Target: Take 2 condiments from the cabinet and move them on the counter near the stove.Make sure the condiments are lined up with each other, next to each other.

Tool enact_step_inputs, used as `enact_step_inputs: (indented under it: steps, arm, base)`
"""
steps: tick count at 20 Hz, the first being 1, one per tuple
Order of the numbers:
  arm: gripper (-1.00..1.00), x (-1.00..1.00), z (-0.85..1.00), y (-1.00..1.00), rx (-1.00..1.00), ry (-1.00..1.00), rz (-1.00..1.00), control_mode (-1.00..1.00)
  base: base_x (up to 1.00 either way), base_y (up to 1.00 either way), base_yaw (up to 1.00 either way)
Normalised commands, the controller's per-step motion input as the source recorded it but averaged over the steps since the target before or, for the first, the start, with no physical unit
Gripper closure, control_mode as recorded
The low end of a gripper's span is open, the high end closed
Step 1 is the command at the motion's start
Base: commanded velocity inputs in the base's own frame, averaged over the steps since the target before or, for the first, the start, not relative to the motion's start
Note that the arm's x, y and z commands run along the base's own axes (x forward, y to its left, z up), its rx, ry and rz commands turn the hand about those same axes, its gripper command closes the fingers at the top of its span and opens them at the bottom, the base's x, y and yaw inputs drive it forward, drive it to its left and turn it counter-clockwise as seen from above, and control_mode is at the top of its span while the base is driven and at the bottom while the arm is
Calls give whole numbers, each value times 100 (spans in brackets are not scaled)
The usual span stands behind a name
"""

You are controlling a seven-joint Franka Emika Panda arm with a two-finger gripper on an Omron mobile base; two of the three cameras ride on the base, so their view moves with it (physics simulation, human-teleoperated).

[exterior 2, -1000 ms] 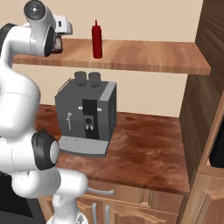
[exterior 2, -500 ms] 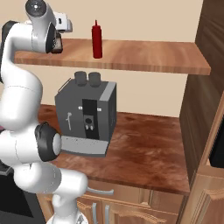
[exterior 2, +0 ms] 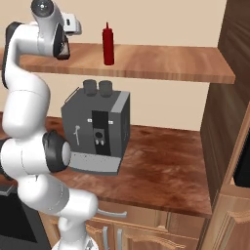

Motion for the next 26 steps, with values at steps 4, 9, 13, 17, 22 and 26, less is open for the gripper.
enact_step_inputs:
  steps: [4, 9, 13, 17, 22, 26]
  arm:
    - [-100, 18, 0, 4, 0, 0, 0, -100]
    - [-100, 17, 0, 4, 0, 0, 0, -100]
    - [-100, 13, 0, 0, 0, 0, 0, -100]
    - [-100, 14, 0, 0, 0, 0, 0, -100]
    - [100, 7, 0, 0, 0, 0, 0, -100]
    - [100, 0, 0, 0, 0, 0, 0, -100]
  base:
    - [0, 0, 0]
    - [0, 0, 0]
    - [0, 0, 0]
    - [0, 0, 0]
    - [0, 0, 0]
    - [0, 0, 0]
